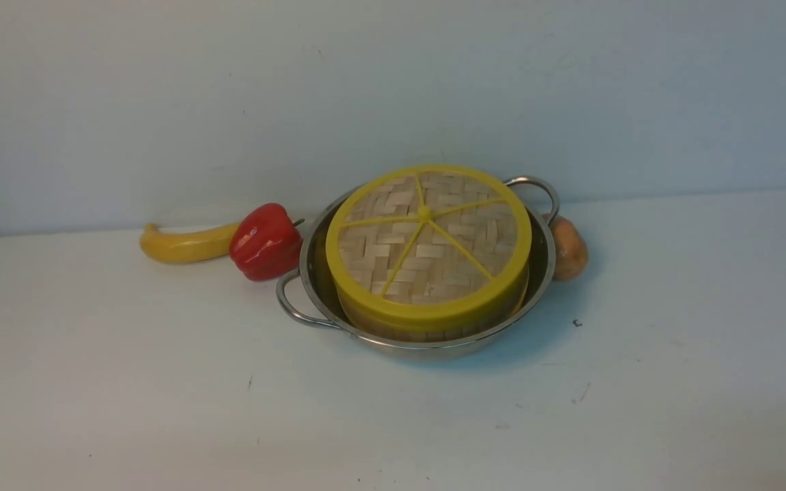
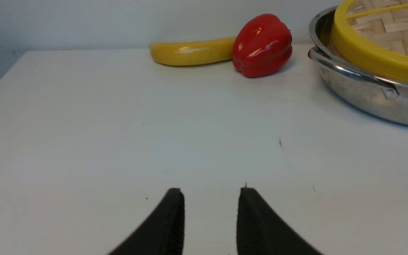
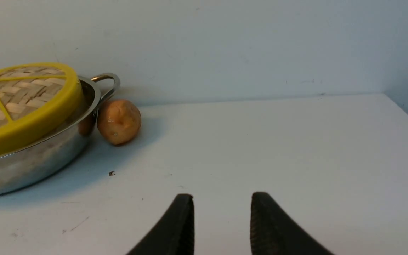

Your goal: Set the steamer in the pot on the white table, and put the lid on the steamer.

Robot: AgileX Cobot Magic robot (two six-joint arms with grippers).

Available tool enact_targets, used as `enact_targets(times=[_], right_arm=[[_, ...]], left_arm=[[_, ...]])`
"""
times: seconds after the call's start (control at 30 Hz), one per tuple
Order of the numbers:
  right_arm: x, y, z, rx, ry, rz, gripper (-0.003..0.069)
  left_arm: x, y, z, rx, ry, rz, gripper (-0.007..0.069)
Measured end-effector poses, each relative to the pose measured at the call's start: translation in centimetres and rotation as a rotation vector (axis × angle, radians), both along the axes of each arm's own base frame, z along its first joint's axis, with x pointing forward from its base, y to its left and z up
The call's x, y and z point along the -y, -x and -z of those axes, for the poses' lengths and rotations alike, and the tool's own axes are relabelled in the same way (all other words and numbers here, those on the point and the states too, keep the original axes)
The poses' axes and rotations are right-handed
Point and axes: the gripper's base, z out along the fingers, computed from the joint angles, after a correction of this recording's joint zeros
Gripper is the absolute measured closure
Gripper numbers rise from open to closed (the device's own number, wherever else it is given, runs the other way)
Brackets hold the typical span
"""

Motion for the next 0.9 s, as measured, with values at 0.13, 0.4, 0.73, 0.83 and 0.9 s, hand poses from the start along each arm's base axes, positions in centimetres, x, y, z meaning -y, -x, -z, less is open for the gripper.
enact_targets(times=[0.13, 0.4, 0.73, 0.83, 0.9], right_arm=[[0.00, 0.00, 0.00, 0.000, 0.000, 0.000, 0.0417], [0.00, 0.00, 0.00, 0.000, 0.000, 0.000, 0.0417], [0.00, 0.00, 0.00, 0.000, 0.000, 0.000, 0.0417], [0.00, 0.00, 0.00, 0.000, 0.000, 0.000, 0.0417], [0.00, 0.00, 0.00, 0.000, 0.000, 0.000, 0.0417]], left_arm=[[0.00, 0.00, 0.00, 0.000, 0.000, 0.000, 0.0404], [0.00, 0.00, -0.02, 0.002, 0.000, 0.000, 0.0394], [0.00, -0.01, -0.02, 0.003, 0.000, 0.000, 0.0384], [0.00, -0.01, -0.02, 0.003, 0.000, 0.000, 0.0384], [0.00, -0.01, -0.02, 0.003, 0.000, 0.000, 0.0384]])
